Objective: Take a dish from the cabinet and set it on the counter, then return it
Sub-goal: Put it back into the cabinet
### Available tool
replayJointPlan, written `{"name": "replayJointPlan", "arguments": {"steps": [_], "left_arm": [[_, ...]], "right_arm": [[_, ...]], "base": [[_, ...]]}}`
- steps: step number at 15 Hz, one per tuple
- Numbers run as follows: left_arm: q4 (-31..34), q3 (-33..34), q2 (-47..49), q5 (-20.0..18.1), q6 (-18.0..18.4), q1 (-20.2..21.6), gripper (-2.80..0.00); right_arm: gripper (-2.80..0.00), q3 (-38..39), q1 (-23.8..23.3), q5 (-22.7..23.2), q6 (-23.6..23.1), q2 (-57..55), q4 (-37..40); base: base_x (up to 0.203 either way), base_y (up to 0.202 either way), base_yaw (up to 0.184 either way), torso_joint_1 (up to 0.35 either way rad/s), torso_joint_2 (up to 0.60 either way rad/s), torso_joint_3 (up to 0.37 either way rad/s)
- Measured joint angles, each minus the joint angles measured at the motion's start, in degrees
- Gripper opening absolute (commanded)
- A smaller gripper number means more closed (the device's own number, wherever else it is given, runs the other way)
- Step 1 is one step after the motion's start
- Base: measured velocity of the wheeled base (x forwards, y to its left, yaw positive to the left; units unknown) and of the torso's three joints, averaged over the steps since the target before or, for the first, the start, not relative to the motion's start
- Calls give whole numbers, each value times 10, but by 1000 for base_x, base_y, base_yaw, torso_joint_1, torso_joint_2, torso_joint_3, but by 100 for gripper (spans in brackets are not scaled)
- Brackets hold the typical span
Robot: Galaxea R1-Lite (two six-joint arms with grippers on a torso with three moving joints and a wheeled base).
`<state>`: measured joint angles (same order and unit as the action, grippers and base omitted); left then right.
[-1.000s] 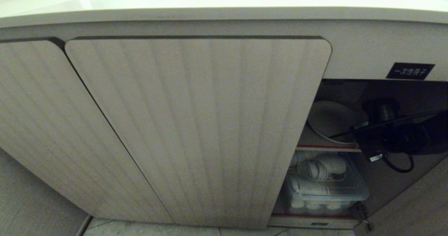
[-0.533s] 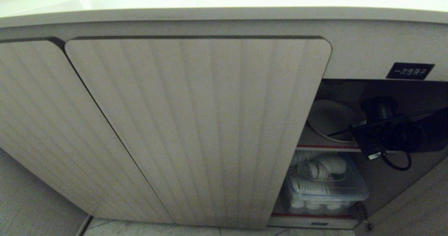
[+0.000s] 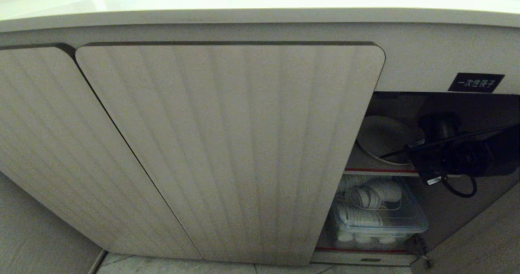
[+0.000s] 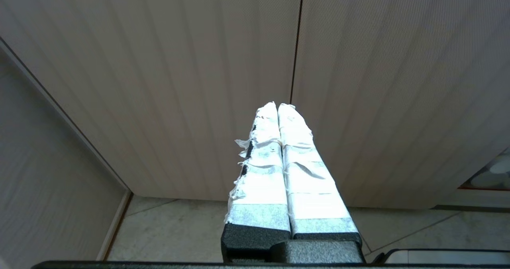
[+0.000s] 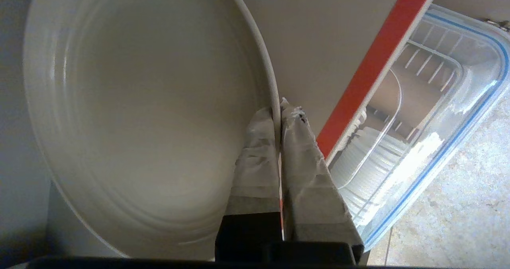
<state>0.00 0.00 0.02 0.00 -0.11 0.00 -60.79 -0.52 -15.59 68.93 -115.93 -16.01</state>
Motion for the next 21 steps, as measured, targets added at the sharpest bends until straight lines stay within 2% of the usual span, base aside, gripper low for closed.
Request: {"name": "replayJointPlan", "arguments": {"steps": [5, 6, 21], "left_arm": [[0, 0, 0, 0, 0, 0, -280], [0, 0, 0, 0, 0, 0, -280], [0, 0, 0, 0, 0, 0, -280]], "right_arm": [[-280, -2, 0, 0, 0, -2, 0], [0, -2, 0, 0, 0, -2, 0], [0, 6, 3, -17, -6, 2, -2]], "base": [[0, 0, 0, 0, 0, 0], [0, 0, 0, 0, 0, 0], [0, 0, 0, 0, 0, 0]]}}
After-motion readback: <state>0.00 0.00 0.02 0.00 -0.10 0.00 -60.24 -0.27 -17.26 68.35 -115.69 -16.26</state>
